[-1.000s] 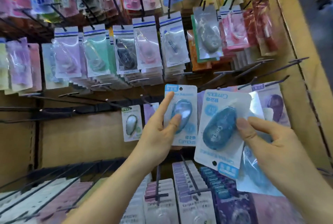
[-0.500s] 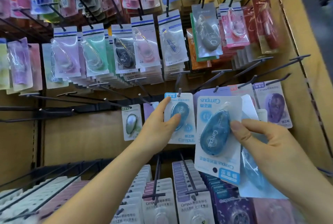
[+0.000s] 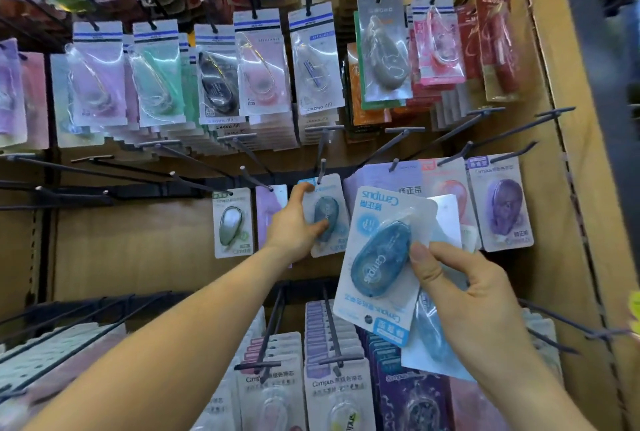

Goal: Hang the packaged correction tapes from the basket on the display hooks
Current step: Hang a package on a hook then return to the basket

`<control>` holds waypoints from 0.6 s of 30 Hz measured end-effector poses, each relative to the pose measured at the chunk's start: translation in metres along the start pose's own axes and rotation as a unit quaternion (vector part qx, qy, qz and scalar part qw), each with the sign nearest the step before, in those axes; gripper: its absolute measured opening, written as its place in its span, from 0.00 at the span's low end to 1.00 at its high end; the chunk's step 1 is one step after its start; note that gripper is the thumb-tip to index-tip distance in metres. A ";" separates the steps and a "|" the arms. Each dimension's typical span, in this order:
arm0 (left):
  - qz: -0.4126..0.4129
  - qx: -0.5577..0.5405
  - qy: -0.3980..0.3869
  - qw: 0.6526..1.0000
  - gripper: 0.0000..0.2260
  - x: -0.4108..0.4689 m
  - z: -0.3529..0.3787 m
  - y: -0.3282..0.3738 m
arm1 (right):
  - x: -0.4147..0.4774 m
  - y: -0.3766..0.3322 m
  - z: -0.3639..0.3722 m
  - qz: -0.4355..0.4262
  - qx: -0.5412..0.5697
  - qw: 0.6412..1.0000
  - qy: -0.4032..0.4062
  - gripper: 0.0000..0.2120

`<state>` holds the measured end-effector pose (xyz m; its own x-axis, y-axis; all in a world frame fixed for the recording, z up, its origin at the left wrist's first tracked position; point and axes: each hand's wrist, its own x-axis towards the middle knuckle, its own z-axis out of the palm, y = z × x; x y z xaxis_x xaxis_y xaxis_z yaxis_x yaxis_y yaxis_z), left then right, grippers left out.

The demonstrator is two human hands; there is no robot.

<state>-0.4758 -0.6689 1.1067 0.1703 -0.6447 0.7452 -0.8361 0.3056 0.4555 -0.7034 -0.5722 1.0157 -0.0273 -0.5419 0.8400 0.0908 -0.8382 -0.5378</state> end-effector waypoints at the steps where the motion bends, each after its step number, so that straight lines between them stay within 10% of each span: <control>1: -0.004 0.013 0.001 1.000 0.29 0.000 -0.001 -0.002 | 0.000 0.000 -0.001 0.002 0.007 1.000 -0.001 0.11; 6: 0.040 -0.094 0.075 0.992 0.12 -0.050 -0.038 0.031 | -0.002 -0.007 -0.003 0.000 0.053 0.999 -0.012 0.11; 13: 0.099 -0.329 -0.245 0.907 0.25 -0.141 -0.063 0.069 | -0.005 -0.012 0.010 -0.014 0.070 0.997 -0.031 0.12; 18: 0.066 -0.390 -0.085 0.914 0.23 -0.134 -0.064 0.054 | -0.003 -0.018 0.014 -0.038 0.013 0.999 0.035 0.03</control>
<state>-0.5100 -0.5208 1.0624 -0.0441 -0.6462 0.7619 -0.2049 0.7523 0.6262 -0.6912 -0.5547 1.0242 -0.1049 -0.4803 0.8708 0.1123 -0.8758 -0.4695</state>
